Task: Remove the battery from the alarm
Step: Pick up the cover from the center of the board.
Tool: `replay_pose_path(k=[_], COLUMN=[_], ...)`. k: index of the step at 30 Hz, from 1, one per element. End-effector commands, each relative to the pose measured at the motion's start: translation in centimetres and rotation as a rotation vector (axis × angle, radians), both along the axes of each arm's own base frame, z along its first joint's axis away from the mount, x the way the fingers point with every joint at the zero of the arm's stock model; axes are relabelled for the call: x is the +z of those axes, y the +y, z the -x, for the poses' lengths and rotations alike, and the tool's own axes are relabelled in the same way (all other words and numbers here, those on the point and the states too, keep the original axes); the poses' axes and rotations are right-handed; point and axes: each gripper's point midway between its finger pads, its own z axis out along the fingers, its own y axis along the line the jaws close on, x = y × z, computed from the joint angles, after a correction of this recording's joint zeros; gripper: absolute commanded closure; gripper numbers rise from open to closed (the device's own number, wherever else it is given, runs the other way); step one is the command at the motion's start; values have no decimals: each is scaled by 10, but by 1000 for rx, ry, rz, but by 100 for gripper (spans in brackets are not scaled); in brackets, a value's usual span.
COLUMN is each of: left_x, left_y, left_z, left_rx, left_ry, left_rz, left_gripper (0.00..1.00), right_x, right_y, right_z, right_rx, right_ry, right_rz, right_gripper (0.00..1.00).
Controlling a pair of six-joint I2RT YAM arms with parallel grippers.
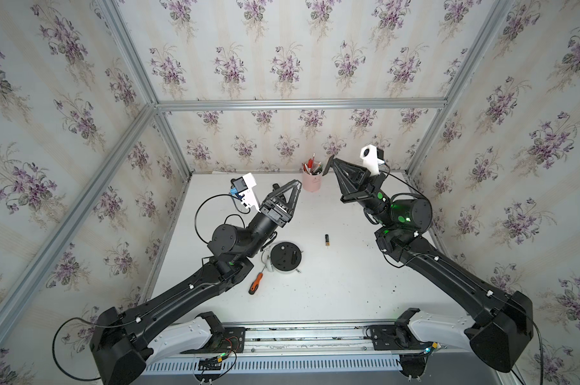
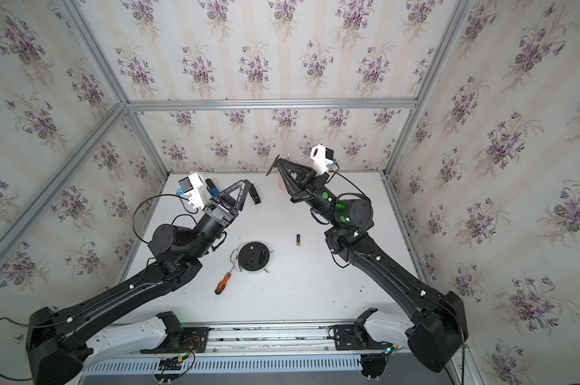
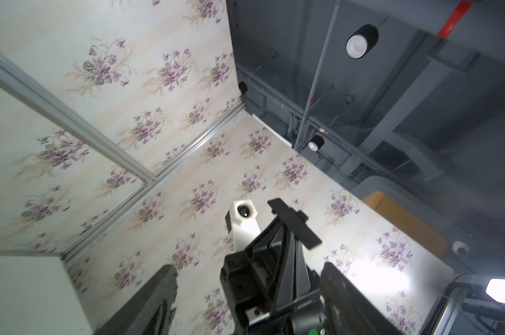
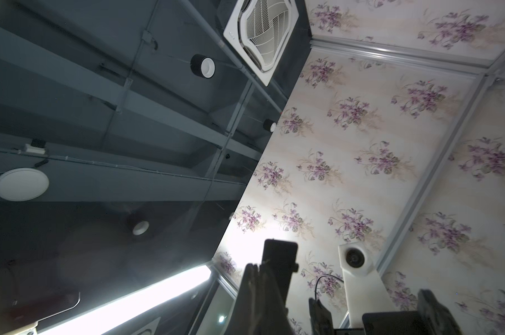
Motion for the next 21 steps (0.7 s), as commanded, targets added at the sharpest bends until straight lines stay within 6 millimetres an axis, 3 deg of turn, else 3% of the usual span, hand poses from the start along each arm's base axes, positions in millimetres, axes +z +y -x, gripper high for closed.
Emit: replay_pose_path(k=[1,6,17,21], left_x=[45,43,52,38], left_y=[3,-26,-46,-59], left_z=[16,18,32,39], left_rx=[-77,-176,-332,-410], left_ry=[-111,-99,-116,-83], left_rz=[185,216,238,254], left_gripper=[20,19,14,15], right_x=[25,27,10,7], right_y=[-18,-8,-8,-6], right_z=[19,31,33,31], right_rx=[3,27,4,-3], right_ry=[-57,-70,-34,-32], right_rz=[-160,-144,-105,-90], right_gripper=[100,100,100,100])
